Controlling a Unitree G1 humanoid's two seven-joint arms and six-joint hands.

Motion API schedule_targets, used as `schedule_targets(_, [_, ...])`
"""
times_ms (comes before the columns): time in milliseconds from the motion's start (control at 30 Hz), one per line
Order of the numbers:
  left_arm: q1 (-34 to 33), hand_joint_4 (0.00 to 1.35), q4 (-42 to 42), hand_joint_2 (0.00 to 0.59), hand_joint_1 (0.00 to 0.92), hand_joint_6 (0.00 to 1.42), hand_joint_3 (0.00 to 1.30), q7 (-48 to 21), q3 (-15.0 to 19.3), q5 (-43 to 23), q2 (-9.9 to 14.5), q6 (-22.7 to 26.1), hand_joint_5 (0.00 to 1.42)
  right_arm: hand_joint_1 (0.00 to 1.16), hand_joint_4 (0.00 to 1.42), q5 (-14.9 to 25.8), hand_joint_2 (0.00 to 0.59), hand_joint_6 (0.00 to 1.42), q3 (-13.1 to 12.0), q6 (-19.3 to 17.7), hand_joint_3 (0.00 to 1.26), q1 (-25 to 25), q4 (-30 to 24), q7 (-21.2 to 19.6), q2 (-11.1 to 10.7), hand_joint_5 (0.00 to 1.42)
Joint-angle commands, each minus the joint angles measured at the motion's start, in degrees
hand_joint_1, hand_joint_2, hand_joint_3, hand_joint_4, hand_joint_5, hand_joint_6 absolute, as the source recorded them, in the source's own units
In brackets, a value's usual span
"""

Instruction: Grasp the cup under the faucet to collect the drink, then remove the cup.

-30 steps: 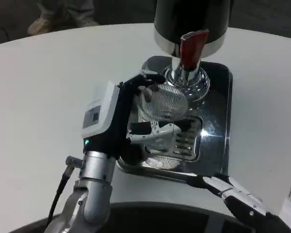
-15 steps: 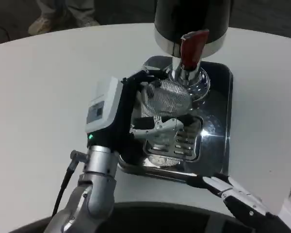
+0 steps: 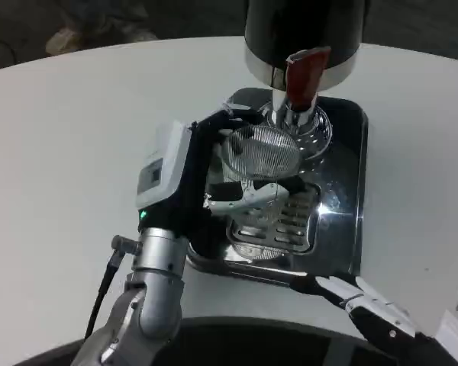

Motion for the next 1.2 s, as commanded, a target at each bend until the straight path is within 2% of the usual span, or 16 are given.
schedule_targets(33, [-0.26, 0.87, 1.5, 0.047, 0.643, 0.93, 0.78, -1.28, -1.2, 0.14, -0.28, -0.89, 1.06, 0.6, 0.08, 0.69, 0.466, 0.02, 0.2, 0.16, 0.15, 0.46, 0.02, -0.57, 0.36, 0.01])
schedule_targets(533, [-0.72, 0.87, 0.73, 0.05, 0.642, 0.93, 0.78, -0.67, -2.68, 0.93, -0.91, -0.84, 1.07, 0.6, 0.08, 1.35, 0.466, 0.02, -0.6, -0.68, 0.15, 1.7, -0.07, -0.84, 0.55, 0.01])
schedule_targets(867, [-0.19, 0.85, -0.15, 0.04, 0.642, 0.93, 0.77, -0.8, -2.37, 0.94, -0.22, -0.56, 1.05, 0.6, 0.08, 1.46, 0.466, 0.02, -0.38, -0.97, 0.15, 1.97, -0.05, -1.21, 0.54, 0.01])
schedule_targets(967, [-0.11, 0.79, -0.19, 0.036, 0.635, 0.93, 0.72, -0.88, -2.4, 0.96, -0.15, -0.6, 0.99, 0.6, 0.08, 1.42, 0.466, 0.02, -0.28, -0.96, 0.15, 2.04, -0.13, -1.34, 0.63, 0.01])
schedule_targets(1067, [0.0, 0.65, -0.17, 0.052, 0.591, 0.9, 0.62, -0.98, -2.27, 0.71, -0.07, -0.94, 0.9, 0.6, 0.08, 1.44, 0.466, 0.02, -0.21, -1.02, 0.15, 2.05, -0.13, -1.45, 0.73, 0.01])
schedule_targets(1167, [-0.04, 0.46, 0.32, 0.089, 0.499, 0.83, 0.47, -2.26, -2.13, -0.23, 0.08, -1.68, 0.81, 0.6, 0.09, 1.48, 0.466, 0.02, -0.18, -1.08, 0.15, 1.98, -0.08, -1.61, 0.76, 0.01])
schedule_targets(1200, [-0.06, 0.33, 0.55, 0.065, 0.467, 0.74, 0.4, -2.94, -2.06, -0.67, 0.15, -2.05, 0.69, 0.6, 0.09, 1.55, 0.466, 0.03, -0.2, -1.09, 0.16, 1.96, -0.07, -1.7, 0.8, 0.01])
